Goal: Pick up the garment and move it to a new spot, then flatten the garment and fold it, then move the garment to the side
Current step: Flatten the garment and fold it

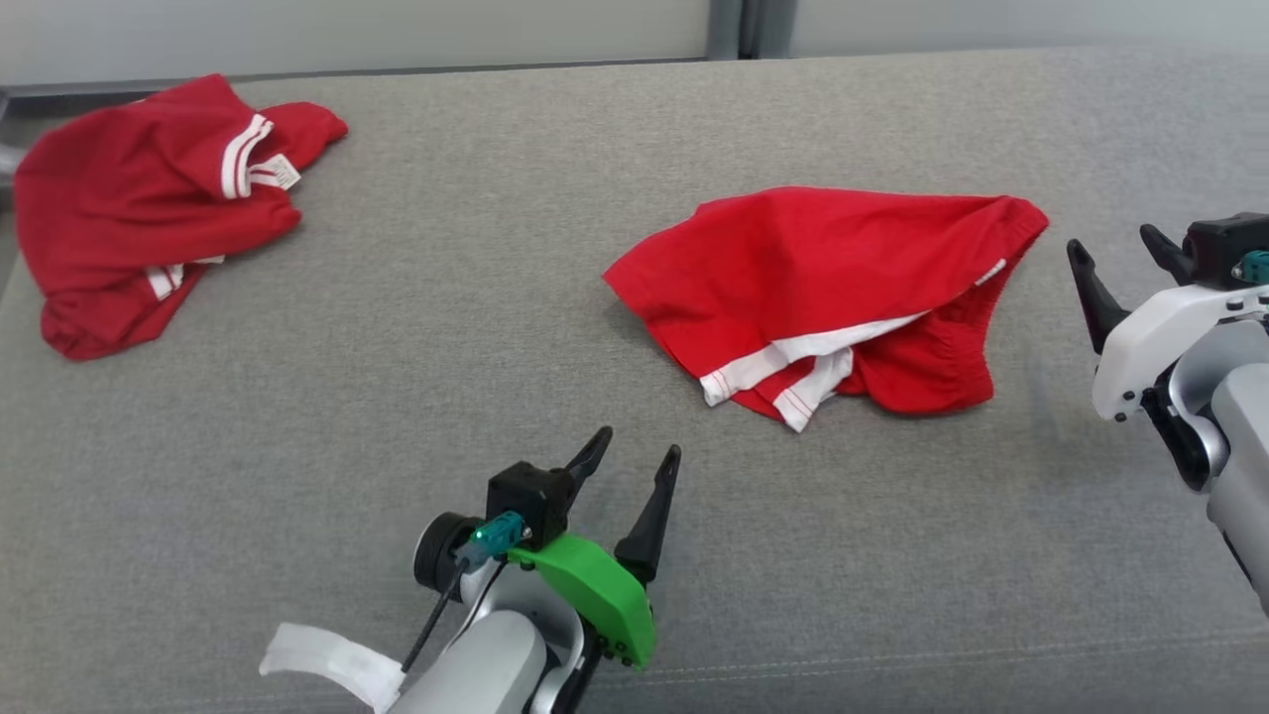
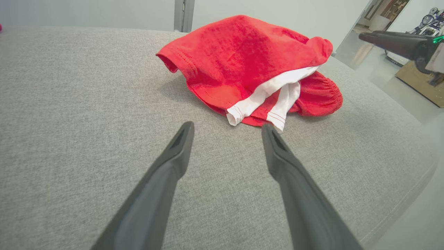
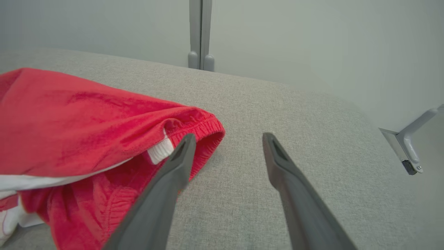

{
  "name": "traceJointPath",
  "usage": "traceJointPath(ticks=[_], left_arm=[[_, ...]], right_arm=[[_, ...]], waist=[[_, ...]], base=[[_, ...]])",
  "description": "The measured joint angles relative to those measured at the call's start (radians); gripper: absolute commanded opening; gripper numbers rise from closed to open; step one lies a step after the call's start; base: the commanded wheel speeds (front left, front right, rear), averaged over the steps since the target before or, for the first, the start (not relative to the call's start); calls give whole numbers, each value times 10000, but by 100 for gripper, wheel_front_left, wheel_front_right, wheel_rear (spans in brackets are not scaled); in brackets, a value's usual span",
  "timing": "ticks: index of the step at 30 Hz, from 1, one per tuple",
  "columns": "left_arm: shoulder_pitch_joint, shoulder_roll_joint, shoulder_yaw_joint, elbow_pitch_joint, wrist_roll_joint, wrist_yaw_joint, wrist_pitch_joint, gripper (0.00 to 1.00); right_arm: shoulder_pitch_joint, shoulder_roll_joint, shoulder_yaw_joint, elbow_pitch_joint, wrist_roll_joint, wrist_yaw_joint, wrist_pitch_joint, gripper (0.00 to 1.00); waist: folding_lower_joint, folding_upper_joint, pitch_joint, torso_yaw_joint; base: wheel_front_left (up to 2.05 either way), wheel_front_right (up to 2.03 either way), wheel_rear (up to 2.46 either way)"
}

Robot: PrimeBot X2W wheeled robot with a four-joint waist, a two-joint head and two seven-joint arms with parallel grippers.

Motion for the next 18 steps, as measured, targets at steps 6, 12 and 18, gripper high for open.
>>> traceJointPath(ticks=[6, 12, 18], left_arm=[[-745, -23, -119, 988, -974, -4, -88, 100], [-1348, -42, -251, 2061, -1831, 174, -215, 100], [-1766, -44, -44, 3219, -2255, 360, -357, 100]], right_arm=[[428, -79, 213, -1104, 491, 0, -495, 100], [1111, 151, -98, -2243, 499, 0, -809, 100], [1889, 575, -899, -3442, -121, 0, -917, 100]], waist=[[0, 0, -35, -976], [0, 0, 51, -1985], [0, 0, 244, -2861]], base=[[0, 0, 0], [0, 0, 0], [0, 0, 0]])
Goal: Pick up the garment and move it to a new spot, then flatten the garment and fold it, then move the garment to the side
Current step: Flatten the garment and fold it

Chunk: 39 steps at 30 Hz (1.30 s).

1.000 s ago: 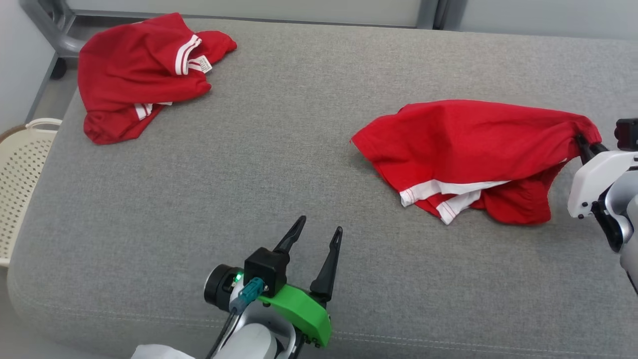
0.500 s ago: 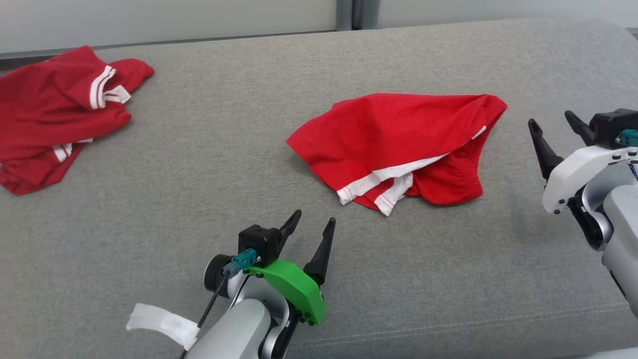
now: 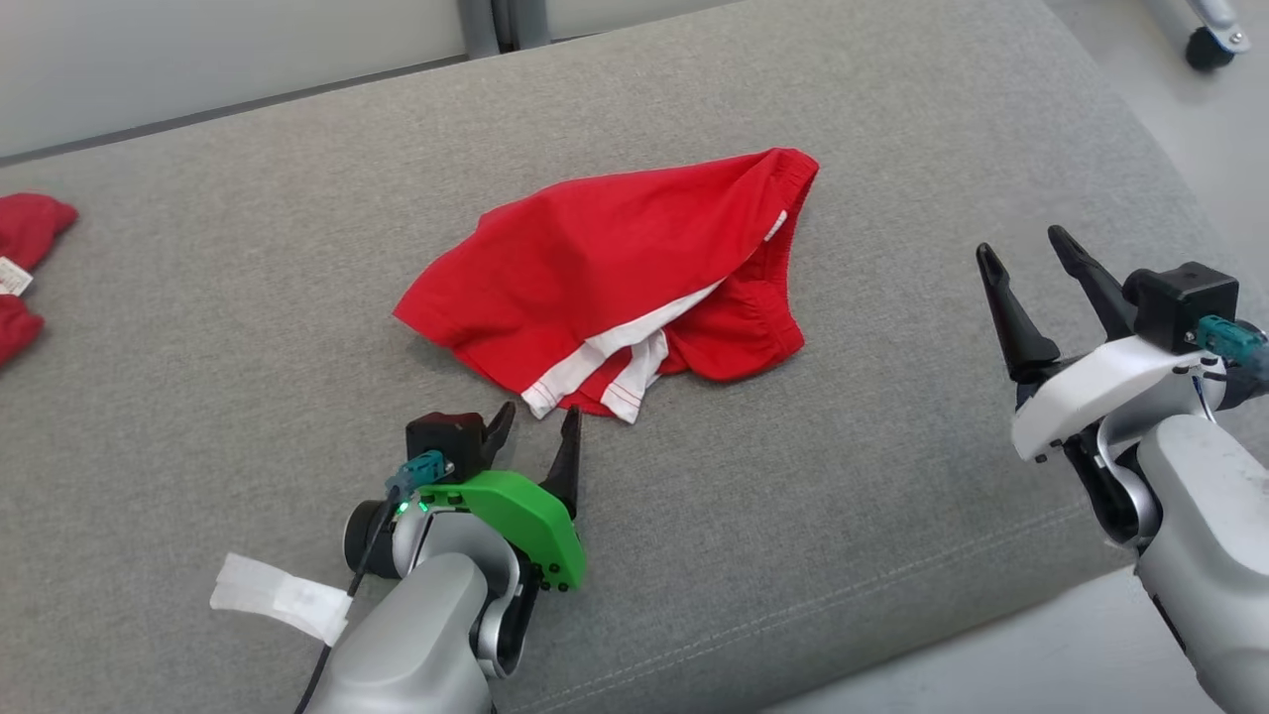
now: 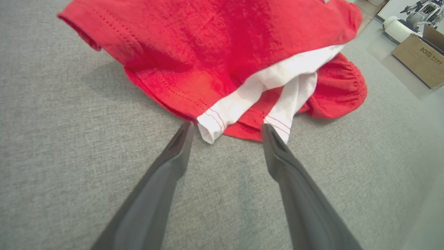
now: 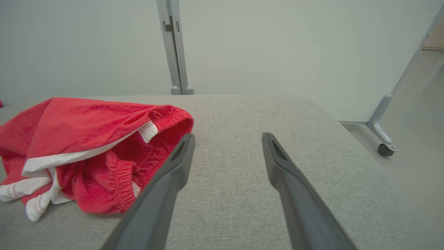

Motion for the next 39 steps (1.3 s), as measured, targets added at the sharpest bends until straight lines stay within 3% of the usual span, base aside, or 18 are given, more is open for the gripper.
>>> traceJointPath(ticks=[8, 15, 17, 18, 20, 21, 27, 32, 39], left_arm=[[-311, -2, 412, 901, -330, 240, -98, 100], [-448, -6, 510, 953, -426, 336, -130, 100], [-461, -4, 569, 825, -347, 337, -128, 73], [-466, -2, 617, 740, -299, 339, -128, 47], [-470, -6, 706, 583, -167, 355, -128, 8], [-470, -4, 742, 533, -109, 370, -128, 0], [-450, -8, 999, 58, 500, 384, -127, 0], [-84, 15, 1417, -1091, 1024, 10, -127, 0], [1124, 796, 1499, -2686, 1244, -502, -46, 0]], right_arm=[[1086, 560, -968, -1361, -817, 0, -12, 100], [1554, 811, -1547, -2165, -1283, 0, 322, 100], [1648, 888, -1678, -2337, -1375, 0, 408, 100], [1678, 924, -1733, -2412, -1413, 0, 445, 100], [1746, 974, -1808, -2558, -1501, 0, 512, 100], [1789, 997, -1837, -2592, -1546, 0, 543, 100], [1941, 1106, -2102, -2767, -1720, 0, 656, 100], [2147, 1118, -2406, -2882, -1820, 0, 740, 100], [2778, 1175, -2801, -2951, -1962, 0, 851, 100]], waist=[[0, 0, 298, -688], [0, 0, 500, -839], [0, 0, 530, -829], [0, 0, 536, -823], [0, 0, 543, -807], [0, 0, 546, -796], [0, 0, 513, -629], [0, 0, 424, -294], [0, 0, 165, 409]], base=[[0, 0, 0], [0, 0, 0], [0, 0, 0], [0, 0, 0], [0, 0, 0], [0, 0, 0], [0, 0, 0], [0, 0, 0], [0, 0, 0]])
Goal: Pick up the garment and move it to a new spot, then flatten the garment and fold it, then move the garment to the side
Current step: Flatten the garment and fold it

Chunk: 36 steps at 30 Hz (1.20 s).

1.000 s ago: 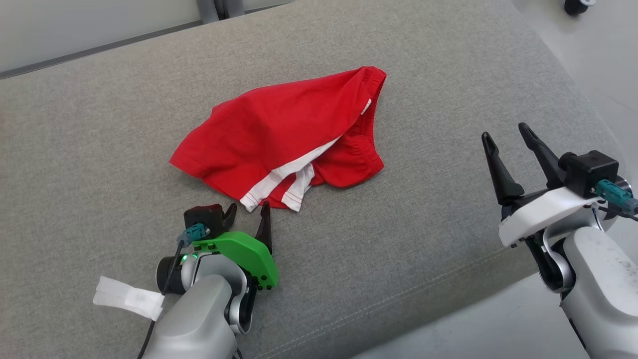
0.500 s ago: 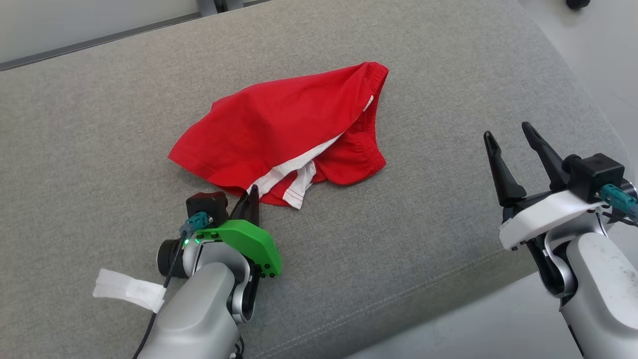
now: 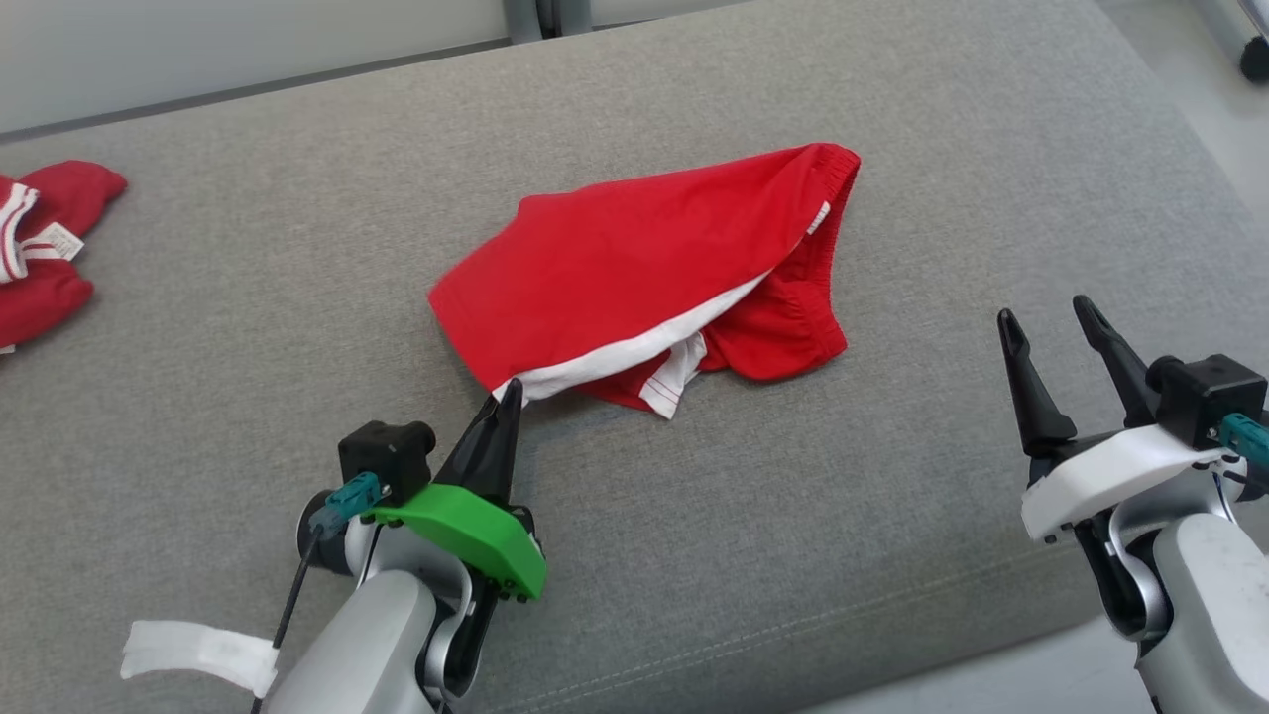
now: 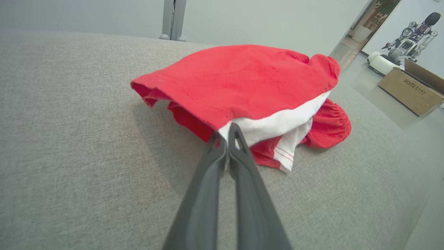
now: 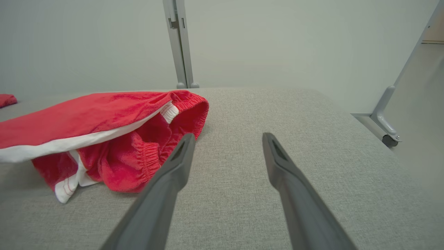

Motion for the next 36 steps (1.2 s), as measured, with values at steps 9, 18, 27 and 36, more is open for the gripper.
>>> traceJointPath(ticks=[9, 18, 27, 36], left_arm=[[1898, 1080, -35, -1942, -627, 105, 1269, 0], [2138, 1599, 165, -1043, -867, 201, 1651, 0], [1889, 1547, 337, 211, -920, 209, 1141, 100], [1797, 1390, 617, 148, -679, 531, 174, 100]], right_arm=[[935, 286, -268, -25, -165, 0, 224, 100], [1158, 416, 267, -40, -186, 0, 604, 100], [935, 86, 1430, 301, -146, 0, 878, 100], [475, -784, 3559, 596, -608, 0, 836, 100]], waist=[[0, 0, -546, 949], [0, 0, -1041, 1373], [0, 0, -976, 1129], [0, 0, -1005, 1387]], base=[[0, 0, 0], [0, 0, 0], [0, 0, 0], [0, 0, 0]])
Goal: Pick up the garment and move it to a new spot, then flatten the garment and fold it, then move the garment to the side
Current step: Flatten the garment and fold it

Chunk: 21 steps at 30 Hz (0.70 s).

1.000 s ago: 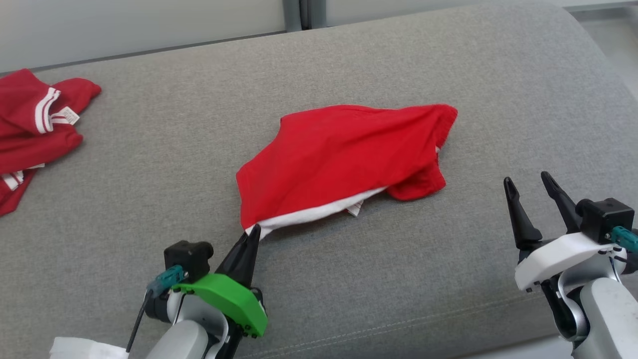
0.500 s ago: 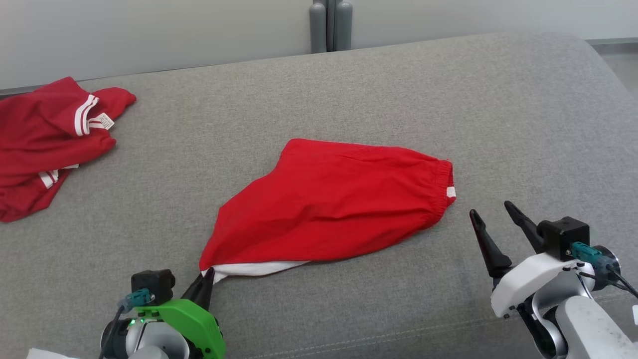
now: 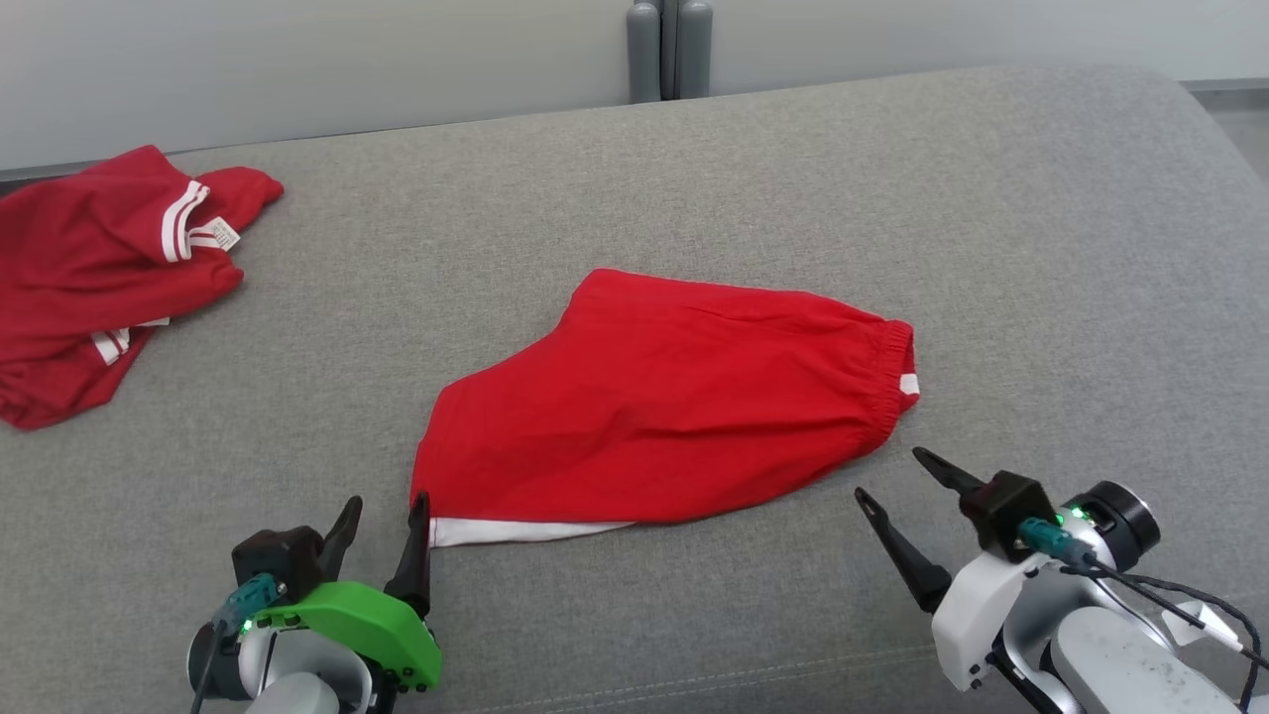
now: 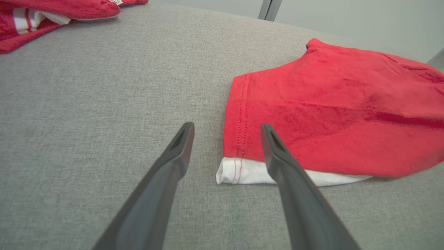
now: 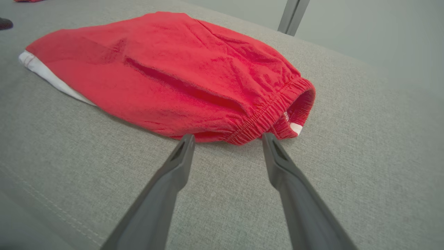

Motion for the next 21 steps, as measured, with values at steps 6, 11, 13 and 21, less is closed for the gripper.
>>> traceJointPath(ticks=[6, 11, 13, 21], left_arm=[[303, -35, 313, -1154, 199, 305, -201, 100], [570, -234, 332, -2194, 391, 466, -217, 100], [660, -301, 255, -2552, 485, 545, -217, 100], [845, -353, 61, -3302, 604, 723, -198, 100]], right_arm=[[-897, -844, 1762, 453, -1331, 0, -284, 100], [-1865, -1227, 2752, 1258, -1776, 2, -382, 100], [-2205, -1308, 3058, 1639, -1774, 2, -405, 100], [-3074, -1373, 3990, 2924, -1014, 6, -416, 36]], waist=[[0, 0, 2, 419], [0, 0, 25, 890], [0, 0, 33, 1102], [0, 0, 63, 1916]], base=[[0, 0, 0], [0, 0, 0], [0, 0, 0], [0, 0, 0]])
